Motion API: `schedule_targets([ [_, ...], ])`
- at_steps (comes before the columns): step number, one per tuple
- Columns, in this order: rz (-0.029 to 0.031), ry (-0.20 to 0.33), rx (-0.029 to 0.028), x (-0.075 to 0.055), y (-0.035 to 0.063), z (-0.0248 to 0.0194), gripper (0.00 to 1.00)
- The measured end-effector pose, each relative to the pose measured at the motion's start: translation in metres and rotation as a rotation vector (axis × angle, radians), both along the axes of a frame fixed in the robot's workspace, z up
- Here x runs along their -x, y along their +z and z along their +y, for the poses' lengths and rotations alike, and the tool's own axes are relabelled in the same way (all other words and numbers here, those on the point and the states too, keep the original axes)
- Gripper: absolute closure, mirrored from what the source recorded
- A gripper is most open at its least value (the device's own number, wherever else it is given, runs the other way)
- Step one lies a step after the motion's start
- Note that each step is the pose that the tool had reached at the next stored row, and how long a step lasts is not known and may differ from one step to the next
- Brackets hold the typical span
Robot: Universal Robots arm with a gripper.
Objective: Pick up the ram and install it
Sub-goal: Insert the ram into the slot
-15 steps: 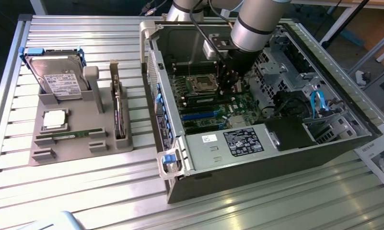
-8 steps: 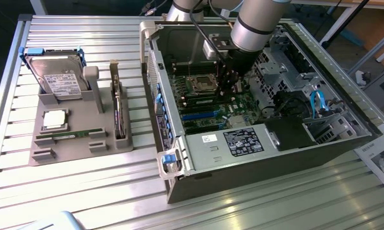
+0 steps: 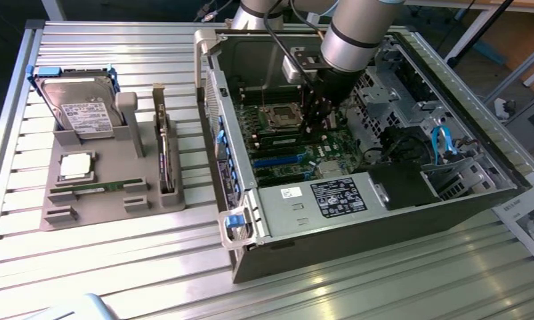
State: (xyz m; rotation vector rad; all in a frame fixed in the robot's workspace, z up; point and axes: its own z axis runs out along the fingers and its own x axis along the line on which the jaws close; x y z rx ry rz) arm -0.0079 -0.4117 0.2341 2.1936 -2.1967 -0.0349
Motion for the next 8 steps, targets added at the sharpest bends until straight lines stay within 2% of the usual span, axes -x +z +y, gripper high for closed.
schedule_targets([
  [5,0.0000,0.000,0.0000,0.000,0.0044,0.0000,0.81],
  [8,0.0000,0.000,0.0000,0.000,0.0208,0.0000,0.81],
])
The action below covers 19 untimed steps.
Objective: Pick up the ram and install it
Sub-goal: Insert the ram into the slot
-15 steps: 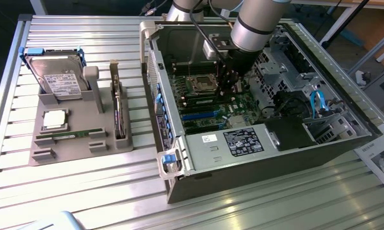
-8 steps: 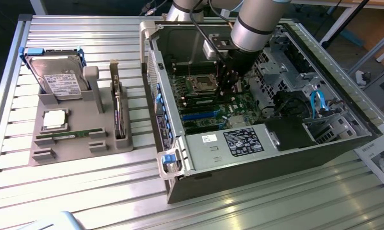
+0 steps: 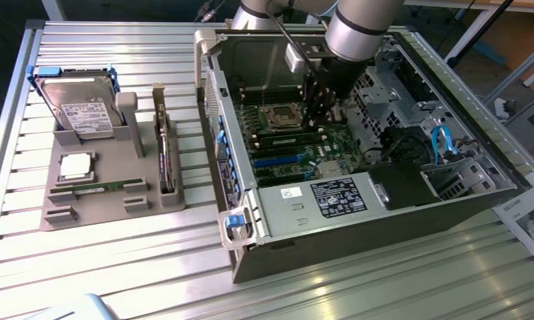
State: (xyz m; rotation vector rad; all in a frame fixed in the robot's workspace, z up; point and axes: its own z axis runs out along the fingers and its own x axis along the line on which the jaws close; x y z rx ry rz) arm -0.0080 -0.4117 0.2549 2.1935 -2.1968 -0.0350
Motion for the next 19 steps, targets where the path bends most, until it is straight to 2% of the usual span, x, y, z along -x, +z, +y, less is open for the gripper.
schedule_targets([
  [6,0.0001,0.000,0.0001,0.000,0.0334,-0.0001,0.81],
  [19,0.0001,0.000,0.0001,0.000,0.0799,0.0000,0.81],
])
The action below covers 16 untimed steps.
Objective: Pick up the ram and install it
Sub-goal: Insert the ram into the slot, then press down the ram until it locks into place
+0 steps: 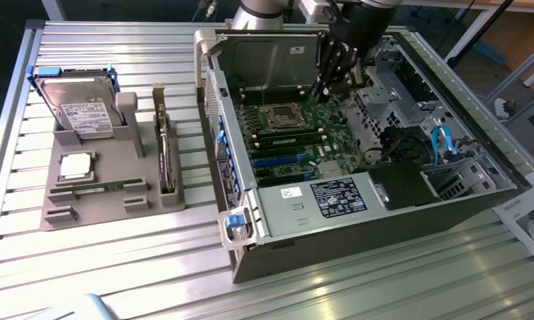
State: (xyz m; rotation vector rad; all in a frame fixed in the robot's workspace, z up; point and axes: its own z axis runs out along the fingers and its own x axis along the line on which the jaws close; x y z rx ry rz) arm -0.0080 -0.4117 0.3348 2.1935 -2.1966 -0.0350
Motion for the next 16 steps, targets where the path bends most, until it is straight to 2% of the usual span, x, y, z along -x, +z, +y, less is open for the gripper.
schedule_targets([
  [16,0.0000,0.000,-0.0001,0.0000,0.0008,0.0000,0.82],
])
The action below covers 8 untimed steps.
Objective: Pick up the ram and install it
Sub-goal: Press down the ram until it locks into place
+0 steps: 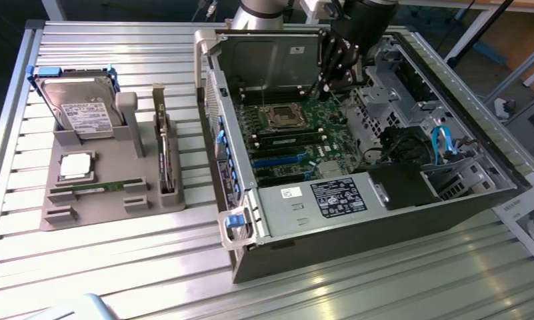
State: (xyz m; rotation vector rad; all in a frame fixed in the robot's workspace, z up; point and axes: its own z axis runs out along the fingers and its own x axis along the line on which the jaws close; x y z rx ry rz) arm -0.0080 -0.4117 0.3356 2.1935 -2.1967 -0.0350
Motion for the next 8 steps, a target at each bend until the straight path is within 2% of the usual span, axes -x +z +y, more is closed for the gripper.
schedule_targets([
  [1,0.0000,0.000,0.0000,0.0000,0.0000,0.0000,0.89],
  [8,0.0000,0.000,0.0000,0.0000,0.0000,0.0000,0.90],
])
